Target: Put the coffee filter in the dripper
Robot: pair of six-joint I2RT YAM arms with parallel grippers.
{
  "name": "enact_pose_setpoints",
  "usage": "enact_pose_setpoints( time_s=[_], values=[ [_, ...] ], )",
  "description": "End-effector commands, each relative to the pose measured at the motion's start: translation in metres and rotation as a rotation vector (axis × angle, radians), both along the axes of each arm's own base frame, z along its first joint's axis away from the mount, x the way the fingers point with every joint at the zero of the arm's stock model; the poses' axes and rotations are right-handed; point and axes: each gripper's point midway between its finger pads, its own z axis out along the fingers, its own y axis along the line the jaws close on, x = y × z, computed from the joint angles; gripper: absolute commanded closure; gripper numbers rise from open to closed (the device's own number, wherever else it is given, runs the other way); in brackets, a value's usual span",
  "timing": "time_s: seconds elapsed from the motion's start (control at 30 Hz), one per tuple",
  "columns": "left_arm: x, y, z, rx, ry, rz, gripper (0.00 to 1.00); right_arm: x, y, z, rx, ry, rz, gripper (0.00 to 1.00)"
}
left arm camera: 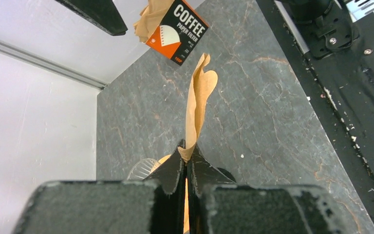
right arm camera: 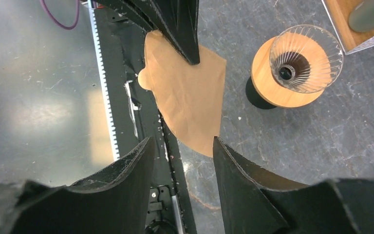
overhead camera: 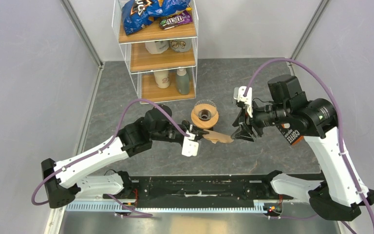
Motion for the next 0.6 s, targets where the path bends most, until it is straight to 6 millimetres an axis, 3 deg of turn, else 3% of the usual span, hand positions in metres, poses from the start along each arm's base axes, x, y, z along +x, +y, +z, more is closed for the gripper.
enact_pose_setpoints(
  time_s=[0.0, 0.23, 0.57],
  values=[
    [0.007, -0.007, 0.009, -0.029, -0.068, 0.002, 0.98, 0.02, 0.012, 0.01, -0.001, -0.065, -0.035, 0.46],
    [0.005, -0.011, 0.004, -0.017, 0.046, 0.022, 0.98, 0.018, 0.034, 0.01, -0.014, -0.08, 0.042, 0.5],
    [0.005, -0.014, 0.003, -0.024, 0.114, 0.041, 0.98, 0.0, 0.039, -0.005, -0.041, -0.05, 0.129, 0.55]
  ],
)
